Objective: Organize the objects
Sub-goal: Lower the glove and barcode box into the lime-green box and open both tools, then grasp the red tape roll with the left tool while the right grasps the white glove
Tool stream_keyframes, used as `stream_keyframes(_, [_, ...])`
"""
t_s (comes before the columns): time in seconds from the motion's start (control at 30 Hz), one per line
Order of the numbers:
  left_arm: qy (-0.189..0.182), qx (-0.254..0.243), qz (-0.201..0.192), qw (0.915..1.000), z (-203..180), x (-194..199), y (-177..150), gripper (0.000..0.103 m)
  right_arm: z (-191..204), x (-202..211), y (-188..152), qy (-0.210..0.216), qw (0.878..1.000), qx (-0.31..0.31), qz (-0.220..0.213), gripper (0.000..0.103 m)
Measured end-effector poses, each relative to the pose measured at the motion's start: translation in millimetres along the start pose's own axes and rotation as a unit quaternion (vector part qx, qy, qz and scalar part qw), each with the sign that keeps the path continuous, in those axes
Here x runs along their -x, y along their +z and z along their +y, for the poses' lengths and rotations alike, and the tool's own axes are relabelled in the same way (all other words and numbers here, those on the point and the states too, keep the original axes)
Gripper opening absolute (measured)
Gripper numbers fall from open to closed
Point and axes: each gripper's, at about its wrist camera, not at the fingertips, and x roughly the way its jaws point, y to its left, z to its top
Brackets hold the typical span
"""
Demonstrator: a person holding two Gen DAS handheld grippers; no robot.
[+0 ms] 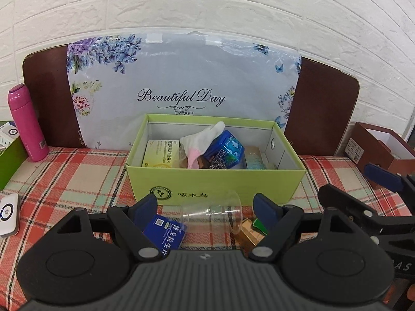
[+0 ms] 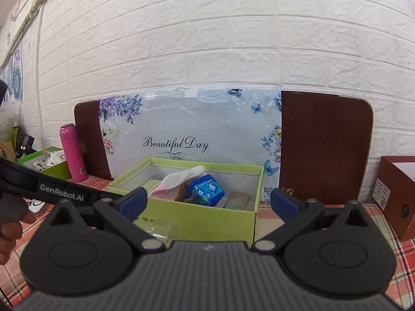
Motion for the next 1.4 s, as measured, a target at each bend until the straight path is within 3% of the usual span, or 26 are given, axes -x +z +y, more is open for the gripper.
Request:
stream_keyframes(0.63, [-0.011, 0.028, 0.041, 0.9987, 12.8, 19.9, -65.1, 0.084, 2.6, 38.9, -53.0, -0.019, 0.998, -0.024, 0.053, 0.103])
stream_keyframes(0.83, [-0.044, 0.003, 0.038, 0.9983, 10.2, 27.7, -84.6, 0.082, 0.8, 42.2, -68.5, -0.025, 0.996, -0.032, 0.073, 0.103])
stream_keyframes(0.9, [-0.060, -0.010, 0.043, 0.9972, 8.2, 29.9, -92.4, 0.072, -1.0, 43.4, -72.5, -0.031, 0.996, -0.031, 0.079, 0.103])
stream_keyframes(1.03, [-0.090, -0.023, 0.066, 0.9935, 4.1, 29.0, -110.6, 0.061, -8.1, 44.0, -82.3, -0.041, 0.994, -0.039, 0.094, 0.103])
stream_keyframes(1.23, [-0.094, -0.020, 0.094, 0.9909, 4.0, 15.3, -126.7, 0.031, -10.4, 42.2, -93.5, -0.035, 0.992, -0.046, 0.114, 0.103])
stream_keyframes(1.27, [-0.092, -0.021, 0.098, 0.9907, 4.3, 12.9, -127.8, 0.023, -8.0, 42.1, -93.7, -0.028, 0.992, -0.046, 0.116, 0.100])
stream_keyframes(1.3, [-0.093, -0.020, 0.100, 0.9904, 4.7, 11.1, -128.7, 0.020, -4.8, 41.8, -94.0, -0.023, 0.992, -0.042, 0.119, 0.096])
stream_keyframes(1.4, [-0.095, -0.014, 0.101, 0.9903, 7.3, 8.7, -128.6, 0.020, 9.8, 38.7, -97.1, -0.003, 0.991, -0.028, 0.133, 0.069])
